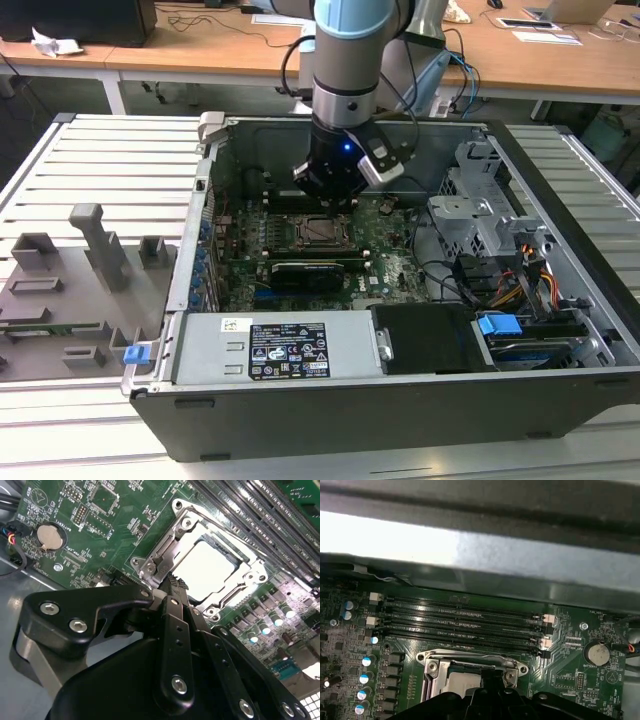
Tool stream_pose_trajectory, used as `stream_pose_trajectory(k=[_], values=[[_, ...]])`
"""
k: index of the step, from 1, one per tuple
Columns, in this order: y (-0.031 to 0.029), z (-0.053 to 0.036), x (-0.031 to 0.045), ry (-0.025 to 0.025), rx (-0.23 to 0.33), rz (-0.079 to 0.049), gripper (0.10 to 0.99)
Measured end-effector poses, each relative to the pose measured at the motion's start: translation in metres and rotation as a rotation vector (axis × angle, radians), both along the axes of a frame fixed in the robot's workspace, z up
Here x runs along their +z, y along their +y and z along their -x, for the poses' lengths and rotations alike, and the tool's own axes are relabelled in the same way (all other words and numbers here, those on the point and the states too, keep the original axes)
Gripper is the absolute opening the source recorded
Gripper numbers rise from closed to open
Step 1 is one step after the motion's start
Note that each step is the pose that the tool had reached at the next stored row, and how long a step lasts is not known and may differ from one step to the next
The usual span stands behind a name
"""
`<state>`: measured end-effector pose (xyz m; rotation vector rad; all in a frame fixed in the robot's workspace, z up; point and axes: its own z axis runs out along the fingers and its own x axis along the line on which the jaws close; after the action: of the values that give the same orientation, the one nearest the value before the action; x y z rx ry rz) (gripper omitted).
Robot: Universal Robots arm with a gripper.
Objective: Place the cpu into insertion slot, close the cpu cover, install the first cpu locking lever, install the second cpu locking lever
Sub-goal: 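Install the second cpu locking lever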
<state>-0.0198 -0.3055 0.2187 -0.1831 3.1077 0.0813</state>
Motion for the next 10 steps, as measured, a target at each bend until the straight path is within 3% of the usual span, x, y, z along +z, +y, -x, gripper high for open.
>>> stream_pose_trajectory(k=[10], values=[[-0.0077, 0.0, 0.0, 0.0, 0.0, 0.0, 0.11]])
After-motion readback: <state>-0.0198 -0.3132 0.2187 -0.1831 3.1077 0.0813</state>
